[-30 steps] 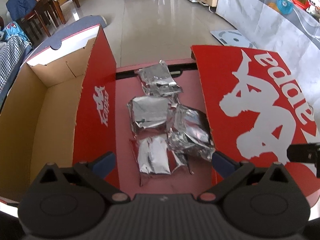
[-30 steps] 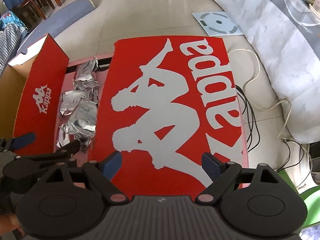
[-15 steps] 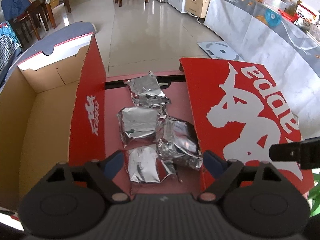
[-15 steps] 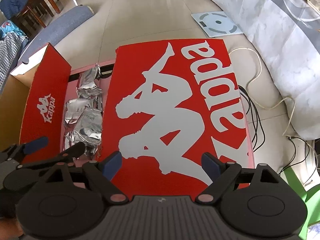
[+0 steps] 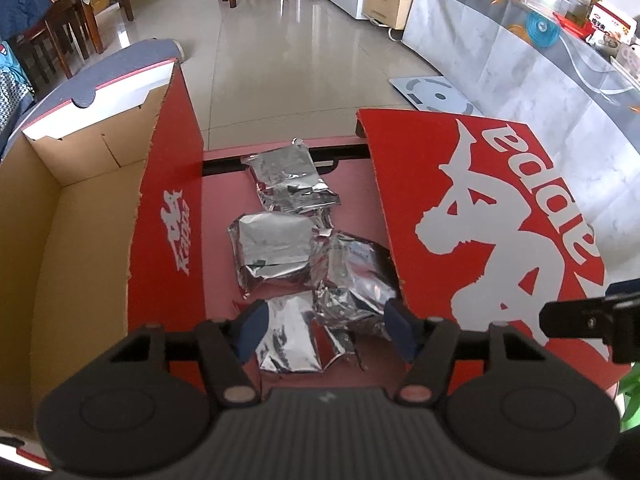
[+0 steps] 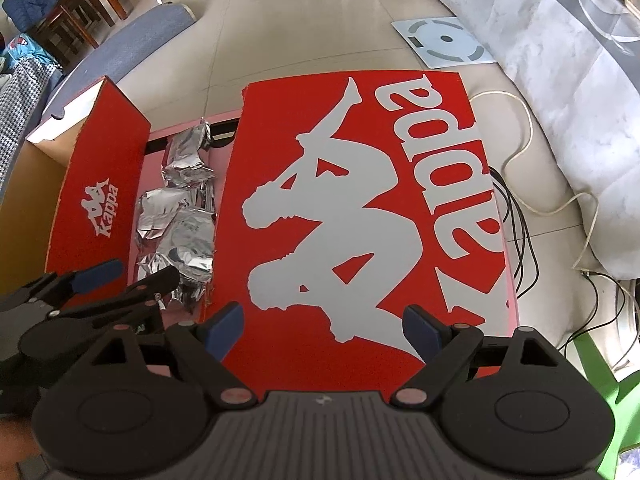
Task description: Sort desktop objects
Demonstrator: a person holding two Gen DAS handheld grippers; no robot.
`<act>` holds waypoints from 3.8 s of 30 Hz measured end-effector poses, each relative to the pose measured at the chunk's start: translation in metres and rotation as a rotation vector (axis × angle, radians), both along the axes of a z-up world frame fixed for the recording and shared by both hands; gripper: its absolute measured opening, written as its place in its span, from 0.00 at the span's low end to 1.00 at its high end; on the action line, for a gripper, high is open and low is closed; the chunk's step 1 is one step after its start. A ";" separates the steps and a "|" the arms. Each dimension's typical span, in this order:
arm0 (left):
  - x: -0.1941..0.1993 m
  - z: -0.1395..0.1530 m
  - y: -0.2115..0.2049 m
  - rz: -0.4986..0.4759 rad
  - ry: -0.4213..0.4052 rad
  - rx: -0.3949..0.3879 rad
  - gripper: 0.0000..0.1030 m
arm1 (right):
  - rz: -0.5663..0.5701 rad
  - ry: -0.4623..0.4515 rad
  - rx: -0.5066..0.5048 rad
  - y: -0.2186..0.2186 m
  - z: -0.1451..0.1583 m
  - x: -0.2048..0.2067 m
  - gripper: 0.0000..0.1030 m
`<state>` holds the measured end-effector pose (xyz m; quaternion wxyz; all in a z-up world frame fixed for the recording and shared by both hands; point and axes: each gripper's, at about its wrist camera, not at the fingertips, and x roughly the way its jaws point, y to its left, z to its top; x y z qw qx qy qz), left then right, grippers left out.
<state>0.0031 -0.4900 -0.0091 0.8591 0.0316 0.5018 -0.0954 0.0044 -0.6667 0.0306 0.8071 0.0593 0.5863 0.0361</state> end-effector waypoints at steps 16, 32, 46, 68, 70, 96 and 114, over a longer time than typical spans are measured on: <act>0.007 -0.013 -0.004 -0.089 0.020 -0.003 0.42 | 0.010 0.018 0.013 0.003 -0.001 0.001 0.84; 0.024 -0.018 0.006 0.004 -0.001 0.060 0.49 | 0.016 0.024 0.008 0.006 0.000 0.002 0.84; 0.011 -0.015 -0.004 -0.203 0.034 0.047 0.65 | 0.010 0.036 0.005 0.005 -0.002 0.004 0.84; -0.008 -0.038 -0.004 -0.010 0.034 0.050 0.78 | 0.025 0.034 0.003 0.008 0.000 0.002 0.84; -0.007 -0.039 -0.006 -0.002 0.031 0.050 0.80 | 0.027 0.036 0.000 0.009 0.000 0.002 0.84; -0.018 -0.033 0.001 -0.169 0.050 0.057 0.77 | 0.058 0.093 -0.054 0.018 -0.017 0.007 0.84; -0.011 -0.041 -0.006 -0.372 0.066 0.170 0.80 | 0.061 0.090 -0.058 0.019 -0.015 0.007 0.84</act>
